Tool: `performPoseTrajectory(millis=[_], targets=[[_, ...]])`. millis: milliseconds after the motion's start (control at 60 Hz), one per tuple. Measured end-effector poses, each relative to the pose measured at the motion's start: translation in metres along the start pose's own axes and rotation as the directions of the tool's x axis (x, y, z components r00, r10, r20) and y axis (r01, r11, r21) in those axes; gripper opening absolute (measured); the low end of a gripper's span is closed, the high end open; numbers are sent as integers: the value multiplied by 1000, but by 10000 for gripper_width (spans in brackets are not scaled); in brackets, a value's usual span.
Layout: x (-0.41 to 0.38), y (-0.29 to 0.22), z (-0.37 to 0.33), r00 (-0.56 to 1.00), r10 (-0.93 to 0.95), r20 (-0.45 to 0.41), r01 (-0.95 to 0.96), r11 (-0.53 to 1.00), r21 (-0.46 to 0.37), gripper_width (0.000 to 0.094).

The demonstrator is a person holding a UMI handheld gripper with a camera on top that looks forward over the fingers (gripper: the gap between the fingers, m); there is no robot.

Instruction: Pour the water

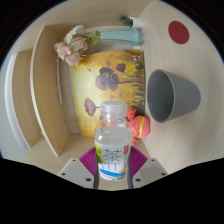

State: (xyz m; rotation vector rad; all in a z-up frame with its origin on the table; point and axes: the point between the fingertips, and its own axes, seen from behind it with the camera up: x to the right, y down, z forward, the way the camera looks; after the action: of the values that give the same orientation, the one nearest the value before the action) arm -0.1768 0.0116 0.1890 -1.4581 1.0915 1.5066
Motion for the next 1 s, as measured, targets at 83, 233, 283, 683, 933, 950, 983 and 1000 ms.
performPoseTrajectory(millis=[83, 233, 283, 683, 933, 950, 983, 1000], targets=[[-4, -14, 0, 991, 131, 19, -131, 991, 13, 389], [-6, -39, -1, 911, 407, 67, -411, 910, 60, 396], [-5, -43, -3, 875, 477, 86, -483, 873, 73, 398], [-15, -53, 2, 828, 551, 107, -560, 823, 98, 394], [-81, -54, 4, 946, -325, -13, 324, 946, -25, 415], [-84, -58, 2, 914, -405, -25, 404, 914, -36, 416], [-85, -64, 2, 831, -556, -31, 555, 831, -28, 416], [-95, -70, -2, 792, -609, -53, 607, 793, -51, 417]])
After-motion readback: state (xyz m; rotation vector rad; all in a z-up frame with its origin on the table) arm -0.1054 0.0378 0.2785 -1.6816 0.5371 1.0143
